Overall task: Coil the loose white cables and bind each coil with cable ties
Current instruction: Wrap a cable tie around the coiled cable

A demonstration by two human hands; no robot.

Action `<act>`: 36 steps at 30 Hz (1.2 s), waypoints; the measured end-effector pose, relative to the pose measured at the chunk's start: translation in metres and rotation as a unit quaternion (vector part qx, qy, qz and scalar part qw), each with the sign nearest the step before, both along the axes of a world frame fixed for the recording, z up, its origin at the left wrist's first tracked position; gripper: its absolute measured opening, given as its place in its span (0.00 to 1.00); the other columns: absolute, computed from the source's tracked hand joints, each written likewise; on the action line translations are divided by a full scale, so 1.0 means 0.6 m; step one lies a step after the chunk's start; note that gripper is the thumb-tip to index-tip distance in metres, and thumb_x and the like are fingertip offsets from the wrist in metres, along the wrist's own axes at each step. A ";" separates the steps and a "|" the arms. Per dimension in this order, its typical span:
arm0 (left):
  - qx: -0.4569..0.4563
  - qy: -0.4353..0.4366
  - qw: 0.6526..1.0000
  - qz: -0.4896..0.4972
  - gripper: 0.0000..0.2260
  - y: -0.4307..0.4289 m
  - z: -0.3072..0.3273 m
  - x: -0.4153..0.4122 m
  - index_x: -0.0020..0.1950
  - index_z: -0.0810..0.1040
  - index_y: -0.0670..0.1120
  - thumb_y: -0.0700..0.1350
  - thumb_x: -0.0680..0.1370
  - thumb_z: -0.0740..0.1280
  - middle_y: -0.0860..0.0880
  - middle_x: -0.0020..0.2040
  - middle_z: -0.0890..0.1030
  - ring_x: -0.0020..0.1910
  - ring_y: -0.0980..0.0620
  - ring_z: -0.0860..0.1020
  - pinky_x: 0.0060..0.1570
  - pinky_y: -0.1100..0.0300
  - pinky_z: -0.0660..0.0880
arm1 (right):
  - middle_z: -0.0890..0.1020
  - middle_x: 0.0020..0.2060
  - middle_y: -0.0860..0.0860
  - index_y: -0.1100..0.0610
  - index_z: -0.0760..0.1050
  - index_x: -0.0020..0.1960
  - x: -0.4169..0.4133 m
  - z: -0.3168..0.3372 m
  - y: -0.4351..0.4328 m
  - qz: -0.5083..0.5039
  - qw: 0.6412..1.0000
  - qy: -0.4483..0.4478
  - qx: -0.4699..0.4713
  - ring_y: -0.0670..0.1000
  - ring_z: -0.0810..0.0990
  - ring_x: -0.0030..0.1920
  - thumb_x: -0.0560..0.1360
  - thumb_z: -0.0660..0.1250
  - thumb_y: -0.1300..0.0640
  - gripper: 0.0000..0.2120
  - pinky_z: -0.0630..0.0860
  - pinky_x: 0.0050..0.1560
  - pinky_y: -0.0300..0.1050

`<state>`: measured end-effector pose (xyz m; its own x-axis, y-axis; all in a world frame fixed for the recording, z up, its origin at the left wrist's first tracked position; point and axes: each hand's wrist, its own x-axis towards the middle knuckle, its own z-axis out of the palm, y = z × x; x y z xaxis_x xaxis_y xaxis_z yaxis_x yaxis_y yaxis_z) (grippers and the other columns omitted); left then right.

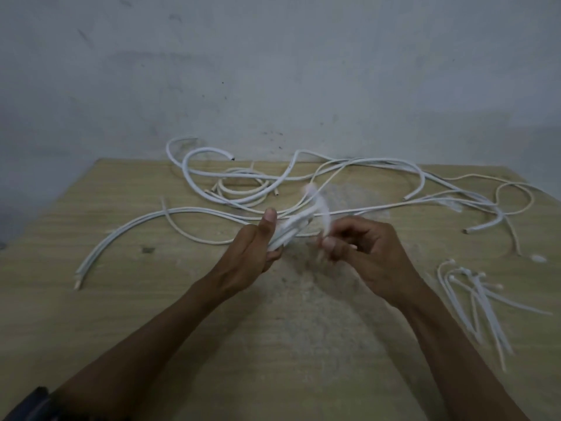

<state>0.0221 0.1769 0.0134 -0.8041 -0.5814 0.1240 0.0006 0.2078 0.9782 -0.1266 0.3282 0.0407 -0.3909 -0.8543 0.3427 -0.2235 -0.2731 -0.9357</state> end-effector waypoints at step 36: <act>-0.169 0.046 0.982 0.073 0.12 -0.016 0.008 0.003 0.41 0.78 0.51 0.54 0.81 0.65 0.56 0.31 0.77 0.28 0.58 0.74 0.29 0.58 0.69 | 0.83 0.46 0.53 0.62 0.84 0.52 0.042 -0.071 -0.031 -0.137 0.926 0.334 -0.113 0.46 0.82 0.49 0.76 0.73 0.62 0.06 0.76 0.52 0.36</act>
